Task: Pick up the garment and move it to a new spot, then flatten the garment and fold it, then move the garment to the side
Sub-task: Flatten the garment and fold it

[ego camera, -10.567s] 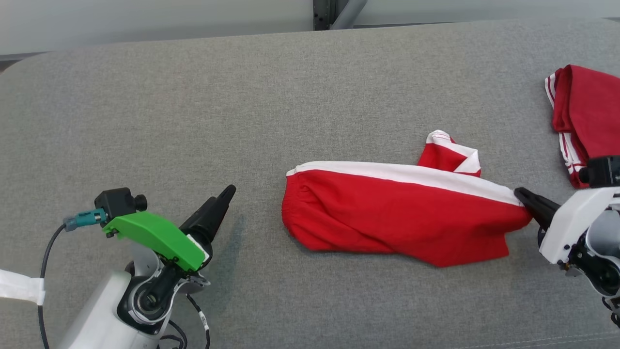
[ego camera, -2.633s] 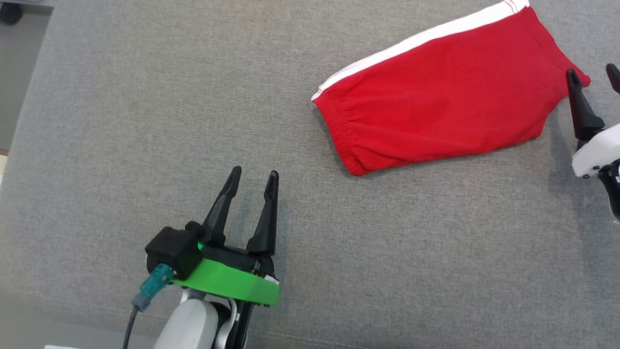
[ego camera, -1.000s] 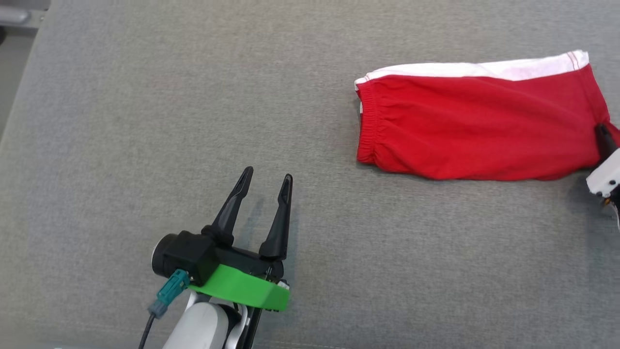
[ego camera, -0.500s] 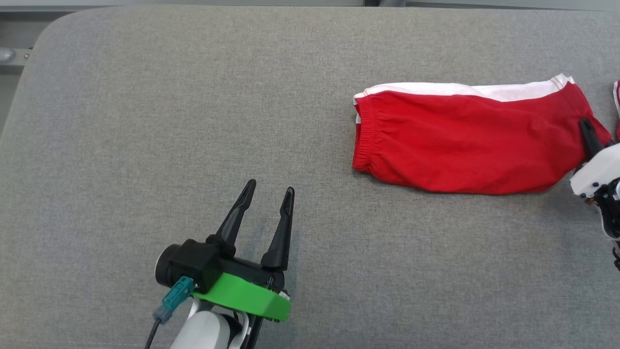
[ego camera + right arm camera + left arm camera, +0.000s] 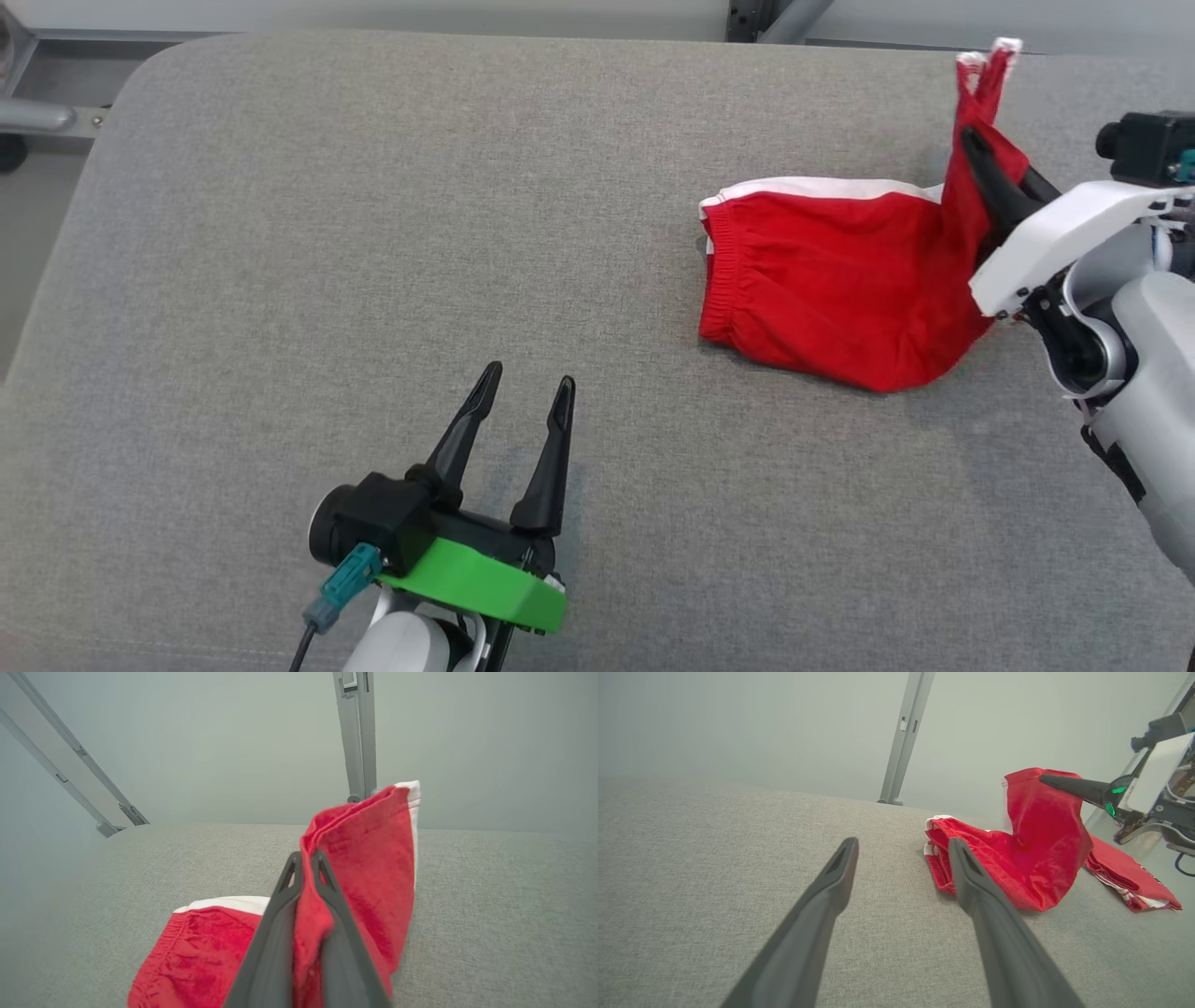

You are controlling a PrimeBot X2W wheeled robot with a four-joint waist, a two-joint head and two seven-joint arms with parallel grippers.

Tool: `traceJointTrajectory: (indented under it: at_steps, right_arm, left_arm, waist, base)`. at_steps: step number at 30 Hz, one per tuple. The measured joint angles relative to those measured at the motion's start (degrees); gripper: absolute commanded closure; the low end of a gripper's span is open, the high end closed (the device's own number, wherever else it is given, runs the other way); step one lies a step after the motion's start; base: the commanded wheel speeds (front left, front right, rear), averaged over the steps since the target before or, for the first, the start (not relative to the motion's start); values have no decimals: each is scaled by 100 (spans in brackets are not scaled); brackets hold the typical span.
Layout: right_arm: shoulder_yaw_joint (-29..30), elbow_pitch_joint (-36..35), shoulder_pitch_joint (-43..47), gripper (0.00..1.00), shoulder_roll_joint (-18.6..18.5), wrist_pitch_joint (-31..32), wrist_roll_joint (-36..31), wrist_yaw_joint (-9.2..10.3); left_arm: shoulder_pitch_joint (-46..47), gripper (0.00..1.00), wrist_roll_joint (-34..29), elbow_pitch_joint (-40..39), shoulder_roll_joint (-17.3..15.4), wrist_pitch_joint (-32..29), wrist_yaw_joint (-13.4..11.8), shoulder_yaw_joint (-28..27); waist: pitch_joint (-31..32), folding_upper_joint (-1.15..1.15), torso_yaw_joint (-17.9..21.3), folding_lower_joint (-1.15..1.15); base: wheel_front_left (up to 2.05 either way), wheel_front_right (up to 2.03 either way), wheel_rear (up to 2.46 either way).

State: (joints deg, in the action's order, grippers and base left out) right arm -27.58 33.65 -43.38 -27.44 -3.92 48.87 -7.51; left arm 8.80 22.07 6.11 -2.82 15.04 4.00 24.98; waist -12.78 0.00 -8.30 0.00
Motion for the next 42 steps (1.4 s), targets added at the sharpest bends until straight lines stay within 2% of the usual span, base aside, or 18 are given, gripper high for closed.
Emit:
traceJointTrajectory:
  at_steps: [7, 14, 23, 24, 25, 26, 27, 31, 37, 42]
  right_arm:
    - [-269, -368, -104, 100, 383, 232, -167, 0]
    - [-703, -344, -129, 100, 864, 343, -315, 0]
    - [-1206, -297, 154, 100, 1027, 535, -380, 0]
    - [-1226, -296, 184, 76, 1051, 538, -374, 1]
    - [-1248, -298, 220, 5, 1079, 564, -346, 1]
    - [-1280, -335, 262, 5, 1114, 567, -298, 1]
    - [-1291, -374, 318, 0, 1152, 568, -229, 1]
    - [-1378, -634, 565, 0, 1216, 470, -10, 2]
    - [-1292, -951, 953, 0, 947, -480, 43, 2]
    - [-836, -545, 1263, 0, 870, -1034, -102, 2]
  left_arm:
    - [1, 0, 68, 0, 0, 0, -22, 13]
    - [10, 0, 196, 0, 0, 0, -24, 63]
    - [13, 0, 254, -24, 0, 0, -47, -16]
    - [13, 0, 255, -24, 0, 0, -47, -23]
    - [12, 0, 257, -26, 0, 0, -47, -26]
    - [12, 0, 258, -25, 0, 0, -47, -24]
    - [11, 0, 258, -22, 0, 0, -49, -27]
    - [3, 0, 255, 10, 1, 0, -57, -74]
    - [-92, 0, 193, 62, 1, 0, -77, -280]
    - [-198, 0, 96, 44, 1, 0, -133, -577]
  waist:
    - [-38, 0, -153, 0]
    - [-105, 0, -259, 0]
    - [-173, 0, -311, 0]
    - [-176, 0, -299, 0]
    - [-177, 0, -283, 0]
    - [-178, 0, -266, 0]
    - [-175, 0, -246, 0]
    - [-142, 0, -137, 0]
    - [-29, 0, 125, 0]
    - [105, 0, 428, 0]
  base:
    - [0, 0, 0]
    - [0, 0, 0]
    - [0, 0, 0]
    - [0, 0, 0]
    - [0, 0, 0]
    - [0, 0, 0]
    - [0, 0, 0]
    - [0, 0, 0]
    - [0, 0, 0]
    - [0, 0, 0]
